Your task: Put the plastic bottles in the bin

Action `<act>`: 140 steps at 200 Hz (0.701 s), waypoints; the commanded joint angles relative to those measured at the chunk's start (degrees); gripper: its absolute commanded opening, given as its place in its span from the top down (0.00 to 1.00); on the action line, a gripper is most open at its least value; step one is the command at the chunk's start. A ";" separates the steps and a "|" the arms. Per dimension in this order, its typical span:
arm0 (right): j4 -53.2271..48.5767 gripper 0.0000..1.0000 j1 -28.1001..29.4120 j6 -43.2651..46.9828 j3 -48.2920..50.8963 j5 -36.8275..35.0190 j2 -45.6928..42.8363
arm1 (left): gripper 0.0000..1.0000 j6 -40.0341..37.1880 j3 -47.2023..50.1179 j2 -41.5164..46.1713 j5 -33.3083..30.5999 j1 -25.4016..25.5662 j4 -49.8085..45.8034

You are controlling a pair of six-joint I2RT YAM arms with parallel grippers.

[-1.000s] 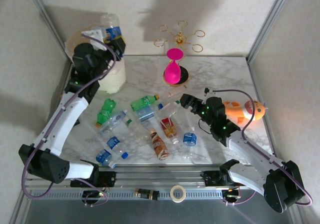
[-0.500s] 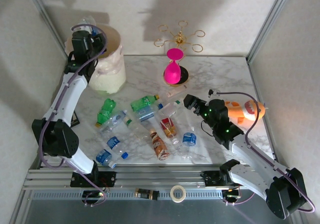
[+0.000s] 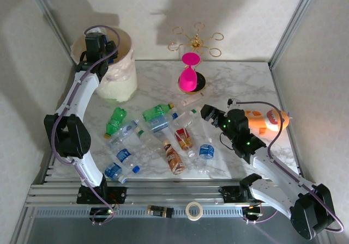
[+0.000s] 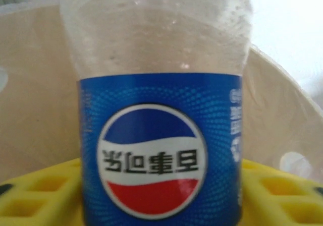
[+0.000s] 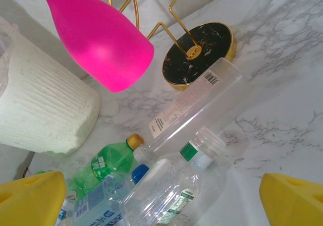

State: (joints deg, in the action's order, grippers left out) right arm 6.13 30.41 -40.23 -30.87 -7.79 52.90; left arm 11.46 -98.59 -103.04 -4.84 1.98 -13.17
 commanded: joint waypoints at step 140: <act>-2.37 0.01 -0.15 0.15 0.73 -4.83 -0.59 | 0.00 9.30 21.05 25.55 9.67 7.06 17.61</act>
State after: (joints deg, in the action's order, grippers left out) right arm 3.57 30.41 -40.21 -30.46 -10.96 52.80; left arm 18.24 -84.79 -83.24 -0.08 5.28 -3.64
